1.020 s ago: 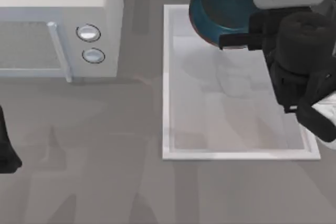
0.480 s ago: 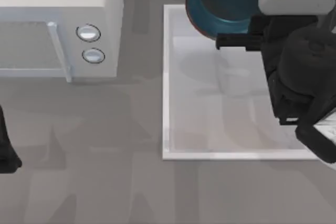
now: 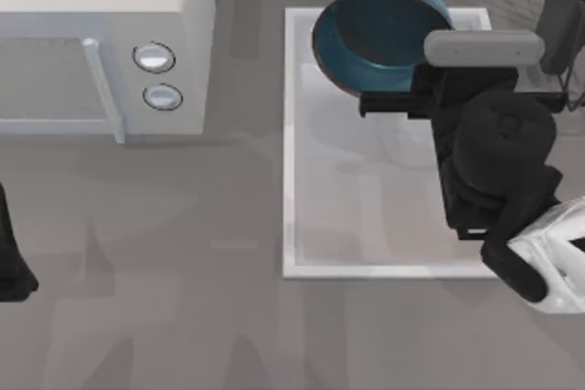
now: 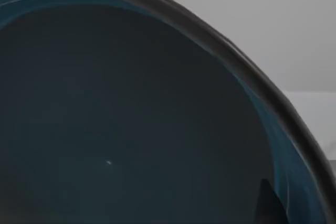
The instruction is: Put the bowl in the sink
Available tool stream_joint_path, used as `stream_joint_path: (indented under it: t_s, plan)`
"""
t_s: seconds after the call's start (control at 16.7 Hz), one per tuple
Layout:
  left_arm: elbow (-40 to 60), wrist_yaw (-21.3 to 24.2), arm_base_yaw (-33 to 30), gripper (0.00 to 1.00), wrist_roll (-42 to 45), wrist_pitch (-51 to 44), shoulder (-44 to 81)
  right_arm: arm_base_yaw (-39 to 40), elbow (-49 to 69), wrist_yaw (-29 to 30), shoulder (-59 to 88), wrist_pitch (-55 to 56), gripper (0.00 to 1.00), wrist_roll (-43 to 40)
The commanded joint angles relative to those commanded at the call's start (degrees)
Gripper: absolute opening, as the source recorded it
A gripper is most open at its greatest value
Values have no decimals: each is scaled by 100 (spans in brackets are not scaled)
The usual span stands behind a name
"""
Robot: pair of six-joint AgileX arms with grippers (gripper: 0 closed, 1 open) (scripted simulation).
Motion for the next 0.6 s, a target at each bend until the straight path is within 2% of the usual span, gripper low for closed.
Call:
stream_joint_path:
  t_s: [0.36, 0.6]
  plan:
    - [0, 0, 0, 100, 0, 0, 0, 4, -331, 7, 1765, 2212, 0, -19]
    - [0, 0, 0, 100, 0, 0, 0, -11, -451, -6, 2359, 2879, 0, -27]
